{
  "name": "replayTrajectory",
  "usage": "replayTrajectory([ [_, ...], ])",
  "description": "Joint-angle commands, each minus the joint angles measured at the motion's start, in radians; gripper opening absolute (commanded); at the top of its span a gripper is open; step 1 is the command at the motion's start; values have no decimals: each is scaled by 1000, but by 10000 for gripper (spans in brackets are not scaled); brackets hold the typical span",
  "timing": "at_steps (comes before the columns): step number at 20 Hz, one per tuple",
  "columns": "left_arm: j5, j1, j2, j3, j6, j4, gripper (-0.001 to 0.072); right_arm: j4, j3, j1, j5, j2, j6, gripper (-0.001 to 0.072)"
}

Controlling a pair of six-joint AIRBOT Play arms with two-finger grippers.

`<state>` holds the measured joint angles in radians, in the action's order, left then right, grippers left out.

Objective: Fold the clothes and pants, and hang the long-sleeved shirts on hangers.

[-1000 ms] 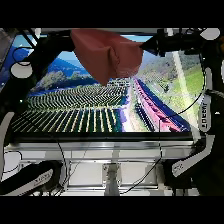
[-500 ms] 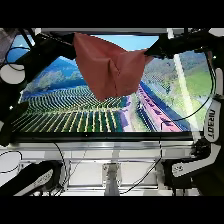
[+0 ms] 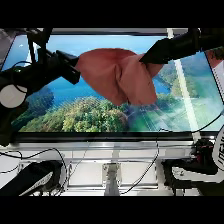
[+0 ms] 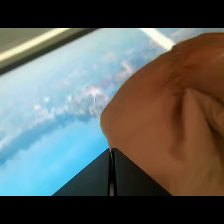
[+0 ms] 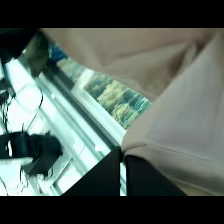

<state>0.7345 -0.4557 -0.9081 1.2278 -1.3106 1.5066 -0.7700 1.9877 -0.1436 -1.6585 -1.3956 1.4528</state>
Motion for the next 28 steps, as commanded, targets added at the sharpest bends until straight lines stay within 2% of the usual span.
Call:
replayTrajectory([
  [1,173,-28,-11,0,-156,128,5,-28,0,-38,-13,18,16,9],
  [5,132,-16,-169,0,-156,135,4,-95,0,-37,48,-106,-2,9],
  [8,17,-10,-343,0,-167,135,6,-117,0,-37,124,-262,-37,9],
  [11,-222,32,-500,0,-309,135,5,-281,0,-37,353,-400,-28,14],
  [12,-315,50,-539,0,-351,135,6,-324,0,-30,465,-430,-27,61],
  [13,-406,68,-573,0,-384,135,7,-337,0,-24,558,-449,-10,274],
  [14,-467,82,-594,0,-407,135,41,-338,3,-14,632,-458,24,587],
  [15,-501,95,-606,0,-414,135,175,-338,3,-4,693,-458,66,680],
  [16,-512,105,-607,0,-414,135,253,-340,14,8,708,-456,85,679],
  [20,-505,148,-574,0,-415,132,260,-341,67,66,593,-446,84,674],
  [21,-497,154,-558,0,-415,132,257,-341,67,84,543,-441,84,565],
  [22,-485,154,-544,0,-414,132,238,-342,67,101,483,-438,77,317],
  [23,-476,154,-530,0,-414,132,151,-342,67,117,428,-438,72,116],
  [24,-467,154,-513,0,-414,132,32,-342,65,132,368,-438,71,13],
  [27,-384,161,-458,0,-411,132,8,-309,51,153,205,-435,-34,11],
  [28,-322,171,-446,0,-410,132,8,-238,1,161,213,-417,-42,11],
])
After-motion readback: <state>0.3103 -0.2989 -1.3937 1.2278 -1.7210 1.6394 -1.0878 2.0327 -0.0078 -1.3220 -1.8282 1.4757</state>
